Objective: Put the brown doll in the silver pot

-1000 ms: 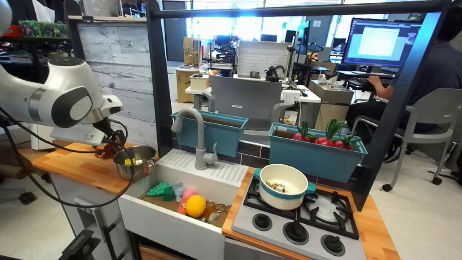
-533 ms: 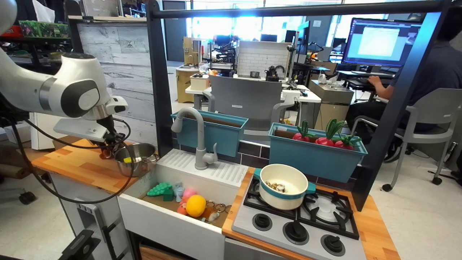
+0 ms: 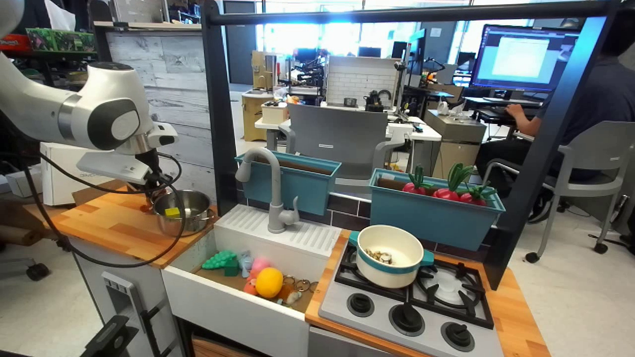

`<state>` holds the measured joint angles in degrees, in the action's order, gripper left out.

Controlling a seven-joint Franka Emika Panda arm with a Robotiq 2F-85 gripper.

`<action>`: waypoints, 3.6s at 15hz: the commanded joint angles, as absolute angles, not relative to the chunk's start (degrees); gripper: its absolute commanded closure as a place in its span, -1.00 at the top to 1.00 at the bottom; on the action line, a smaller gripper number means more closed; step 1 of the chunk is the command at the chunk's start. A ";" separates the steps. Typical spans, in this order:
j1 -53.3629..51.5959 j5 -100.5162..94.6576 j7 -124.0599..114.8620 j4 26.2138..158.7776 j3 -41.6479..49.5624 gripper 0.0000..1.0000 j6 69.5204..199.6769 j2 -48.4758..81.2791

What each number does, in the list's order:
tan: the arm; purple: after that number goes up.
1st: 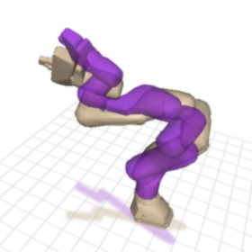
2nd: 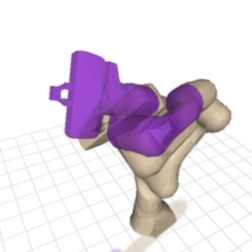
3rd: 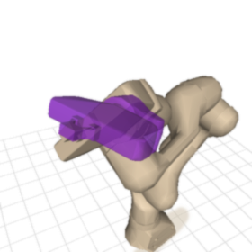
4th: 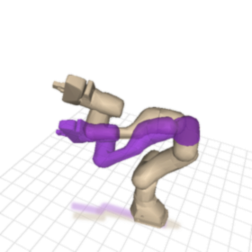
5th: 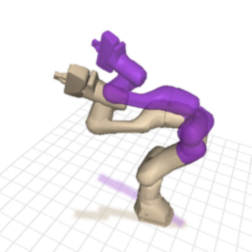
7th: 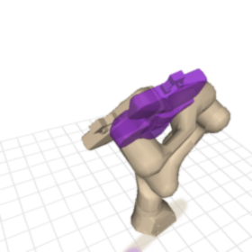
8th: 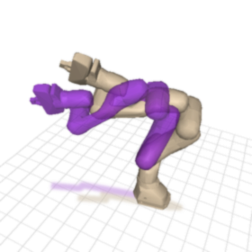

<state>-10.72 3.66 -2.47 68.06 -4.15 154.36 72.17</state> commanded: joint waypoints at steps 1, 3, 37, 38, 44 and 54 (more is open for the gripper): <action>-8.83 3.91 -0.55 73.52 -5.02 -0.98 158.31 68.62; -7.41 3.99 0.88 77.69 -5.75 -0.98 162.18 66.15; -4.23 2.69 2.45 94.96 -6.82 -0.98 166.95 57.91; -5.23 2.52 1.69 93.88 -5.60 -0.98 164.07 58.63; -7.03 1.60 0.09 84.07 -2.20 -0.98 137.12 64.28; -5.95 1.87 1.28 73.30 -1.92 -0.98 119.44 67.94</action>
